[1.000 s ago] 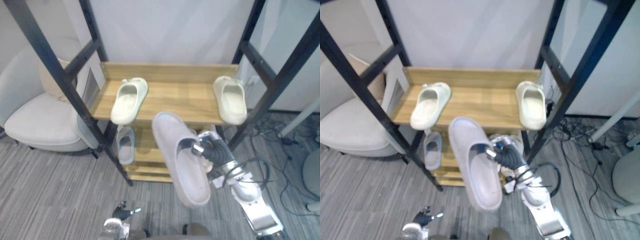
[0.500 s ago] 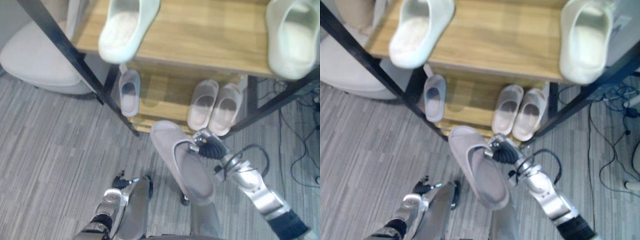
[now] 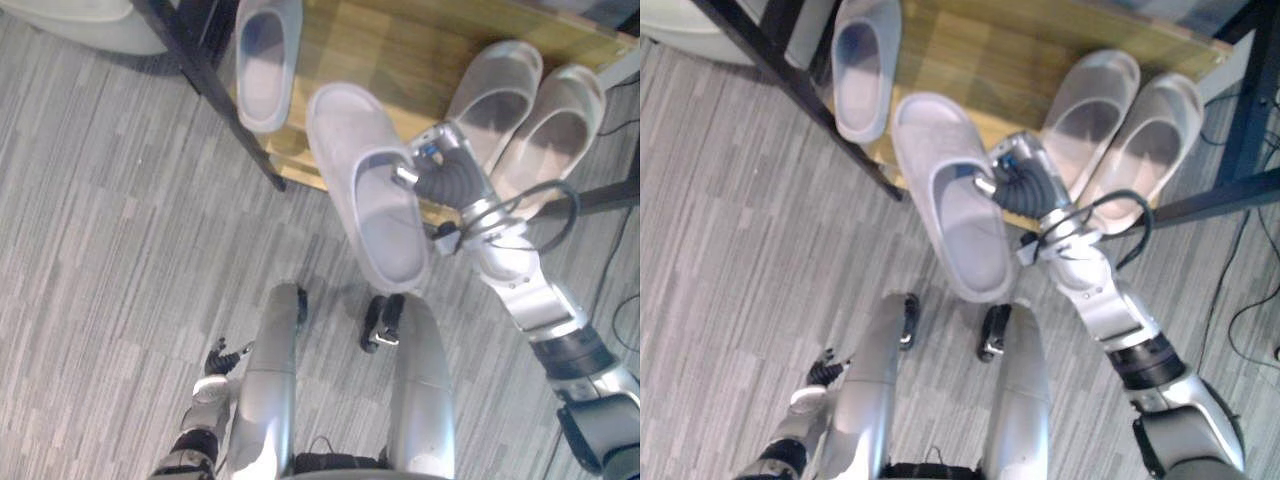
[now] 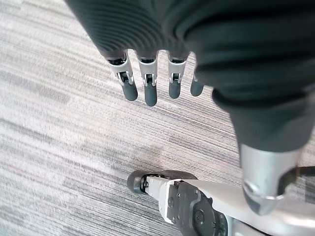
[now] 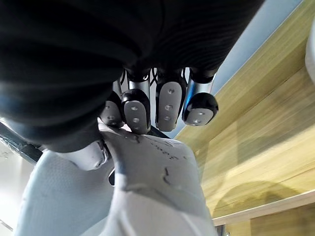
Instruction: Organize the slippers on the shoe rack
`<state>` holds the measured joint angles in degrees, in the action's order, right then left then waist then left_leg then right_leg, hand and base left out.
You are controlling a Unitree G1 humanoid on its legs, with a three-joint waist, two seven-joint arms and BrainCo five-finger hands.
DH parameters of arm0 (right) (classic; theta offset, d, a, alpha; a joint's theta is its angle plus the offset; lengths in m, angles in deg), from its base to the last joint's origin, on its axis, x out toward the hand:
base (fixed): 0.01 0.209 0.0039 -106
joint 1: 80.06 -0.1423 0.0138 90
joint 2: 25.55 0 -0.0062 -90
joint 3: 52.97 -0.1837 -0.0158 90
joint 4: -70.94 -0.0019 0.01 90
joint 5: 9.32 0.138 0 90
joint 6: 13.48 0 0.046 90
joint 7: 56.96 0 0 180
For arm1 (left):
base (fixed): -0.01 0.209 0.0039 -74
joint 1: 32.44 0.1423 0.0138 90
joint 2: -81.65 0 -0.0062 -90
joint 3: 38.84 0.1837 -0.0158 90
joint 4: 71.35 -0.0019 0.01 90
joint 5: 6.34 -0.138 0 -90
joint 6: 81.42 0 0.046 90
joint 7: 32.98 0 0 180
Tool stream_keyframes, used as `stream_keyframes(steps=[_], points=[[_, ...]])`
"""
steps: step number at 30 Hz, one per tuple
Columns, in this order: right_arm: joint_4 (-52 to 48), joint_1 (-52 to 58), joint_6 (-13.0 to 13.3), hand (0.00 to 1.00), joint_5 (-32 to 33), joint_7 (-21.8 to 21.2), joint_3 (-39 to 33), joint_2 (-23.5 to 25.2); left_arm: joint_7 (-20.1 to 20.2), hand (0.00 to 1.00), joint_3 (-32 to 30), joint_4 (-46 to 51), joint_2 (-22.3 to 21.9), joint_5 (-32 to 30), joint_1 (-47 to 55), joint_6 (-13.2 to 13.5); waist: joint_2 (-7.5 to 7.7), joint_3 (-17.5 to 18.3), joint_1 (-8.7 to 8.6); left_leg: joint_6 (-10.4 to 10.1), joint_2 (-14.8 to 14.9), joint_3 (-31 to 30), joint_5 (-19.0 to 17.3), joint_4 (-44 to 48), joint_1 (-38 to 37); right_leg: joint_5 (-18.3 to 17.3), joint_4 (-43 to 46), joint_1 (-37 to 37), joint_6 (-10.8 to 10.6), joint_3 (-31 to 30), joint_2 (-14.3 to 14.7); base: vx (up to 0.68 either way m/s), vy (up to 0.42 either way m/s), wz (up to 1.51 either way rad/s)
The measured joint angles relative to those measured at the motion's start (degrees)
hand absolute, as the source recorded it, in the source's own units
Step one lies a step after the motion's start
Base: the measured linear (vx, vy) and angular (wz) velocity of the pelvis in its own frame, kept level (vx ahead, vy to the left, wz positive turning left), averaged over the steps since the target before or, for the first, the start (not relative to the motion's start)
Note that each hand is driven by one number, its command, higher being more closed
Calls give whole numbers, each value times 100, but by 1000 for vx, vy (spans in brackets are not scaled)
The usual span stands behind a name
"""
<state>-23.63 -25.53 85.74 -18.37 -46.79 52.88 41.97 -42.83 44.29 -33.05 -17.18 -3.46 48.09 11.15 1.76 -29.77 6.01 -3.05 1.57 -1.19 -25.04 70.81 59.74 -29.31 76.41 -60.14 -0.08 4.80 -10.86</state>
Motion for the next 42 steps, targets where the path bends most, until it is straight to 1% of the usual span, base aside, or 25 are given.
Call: stream_keyframes(steps=[2, 3, 6, 7, 9, 12, 14, 16, 17, 18, 20, 22, 24, 25, 26, 28, 32, 36, 40, 42], points=[[365, -348, -65, 100, 3, 20, 5, 9, 0, 0, 76, 124, 2, 84, 25, 37, 0, 0, 48, -14, 7, -24, 7, 67, 144, -17, 87, -143, 33, 24, 0, -36, -72, 7], [641, -667, -124, 100, 2, 92, 7, 23, -3, 0, 146, 254, 10, 177, 68, 79, -2, 1, 66, -63, 13, -59, 33, 138, 302, -32, 156, -284, 61, 57, 0, -24, -57, 9], [1154, -1210, -198, 100, 6, 210, 6, 69, -9, 0, 274, 396, 47, 305, 101, 108, -4, 2, 99, -103, 77, -89, 55, 276, 545, -56, 292, -478, 96, 124, 10, -13, -48, 8], [1561, -1522, -231, 100, 10, 275, 7, 177, -9, 0, 322, 427, 58, 401, 104, 138, -5, 2, 119, -104, 99, -92, 55, 349, 634, -64, 361, -560, 111, 131, 15, -14, -41, 5], [1996, -1865, -313, 100, 7, 388, 7, 321, -11, 0, 378, 461, 60, 473, 104, 178, -13, 7, 170, -104, 119, -100, 55, 383, 716, -81, 399, -644, 106, 139, 30, -24, -46, 1], [2600, -2301, -364, 100, 5, 468, 3, 534, -17, 0, 411, 497, 56, 618, 107, 184, -34, 20, 247, -104, 189, -136, 55, 423, 800, -90, 405, -692, 97, 190, 90, -27, -38, -3], [2820, -2475, -396, 100, 7, 510, -13, 620, -19, 0, 431, 499, 55, 636, 107, 195, -39, 24, 261, -126, 189, -164, 66, 429, 836, -91, 414, -713, 101, 216, 90, -19, -30, 4], [3178, -2716, -444, 100, 8, 591, -117, 801, -31, 0, 456, 502, 46, 660, 95, 209, -42, 29, 306, -149, 188, -189, 79, 429, 859, -100, 430, -730, 143, 241, 88, -18, -41, 5], [3403, -2838, -455, 100, 15, 633, -252, 937, -57, 0, 476, 492, 40, 705, 105, 208, -46, 103, 325, -174, 186, -219, 92, 430, 929, -100, 432, -783, 161, 268, 87, -11, -39, 7], [3608, -2945, -466, 100, 20, 673, -285, 974, -126, 0, 513, 480, 29, 740, 117, 207, -69, 198, 334, -203, 183, -262, 108, 432, 1022, -100, 431, -853, 172, 310, 86, -9, -37, 9], [3927, -3107, -470, 100, 29, 715, -505, 1063, -144, 0, 515, 476, -4, 747, 108, 217, -88, 270, 377, -231, 179, -288, 123, 436, 1093, -108, 452, -913, 221, 339, 79, -1, -44, 7], [4183, -3261, -481, 100, 52, 775, -715, 1174, -148, 0, 521, 474, -5, 748, 107, 218, -94, 273, 378, -258, 179, -311, 139, 431, 1106, -113, 460, -916, 250, 371, 77, 0, -43, 6], [4214, -3280, -481, 100, 226, 802, -865, 1185, -150, 0, 544, 474, -6, 755, 107, 223, -102, 285, 386, -276, 171, -333, 148, 427, 1130, -123, 473, -927, 268, 402, 59, -2, -39, 9], [4322, -3315, -476, 0, 467, 856, -1058, 1207, -156, 0, 570, 451, -6, 764, 108, 225, -104, 340, 391, -314, 140, -347, 170, 413, 1177, -137, 502, -984, 286, 414, 22, -4, -50, 16], [4465, -3381, -476, 0, 574, 893, -1195, 1224, -160, 0, 590, 395, -22, 770, 97, 226, -138, 421, 392, -349, 116, -372, 190, 409, 1244, -149, 515, -1038, 302, 441, -6, -3, -42, 17], [4665, -3467, -473, 0, 801, 978, -1413, 1277, -231, 0, 633, 379, -39, 799, 79, 234, -168, 468, 410, -389, 91, -404, 215, 385, 1251, -164, 526, -1041, 330, 468, -26, -6, -44, 12], [4835, -3473, -466, 0, 1045, 1024, -1549, 1358, -240, 0, 633, 355, -71, 800, 78, 328, -188, 609, 460, -454, 86, -428, 252, 312, 1232, -183, 522, -1043, 362, 502, -43, -10, -55, 6], [4834, -3479, -446, 0, 1370, 1003, -1549, 1361, -242, 0, 632, 261, -86, 808, 54, 338, -202, 706, 479, -530, 90, -468, 310, 191, 1212, -180, 464, -1034, 368, 560, -54, -13, -52, 5], [4834, -3481, -402, 0, 1421, 987, -1531, 1360, -245, 0, 627, 243, -85, 812, 56, 338, -203, 722, 481, -557, 109, -485, 324, 148, 1168, -163, 418, -986, 400, 586, -36, -6, -38, 0], [4830, -3482, -338, 0, 1422, 950, -1455, 1361, -246, 0, 623, 238, -83, 818, 56, 338, -202, 724, 482, -557, 128, -477, 324, 136, 1153, -158, 400, -973, 409, 585, -23, -4, -13, -3]])
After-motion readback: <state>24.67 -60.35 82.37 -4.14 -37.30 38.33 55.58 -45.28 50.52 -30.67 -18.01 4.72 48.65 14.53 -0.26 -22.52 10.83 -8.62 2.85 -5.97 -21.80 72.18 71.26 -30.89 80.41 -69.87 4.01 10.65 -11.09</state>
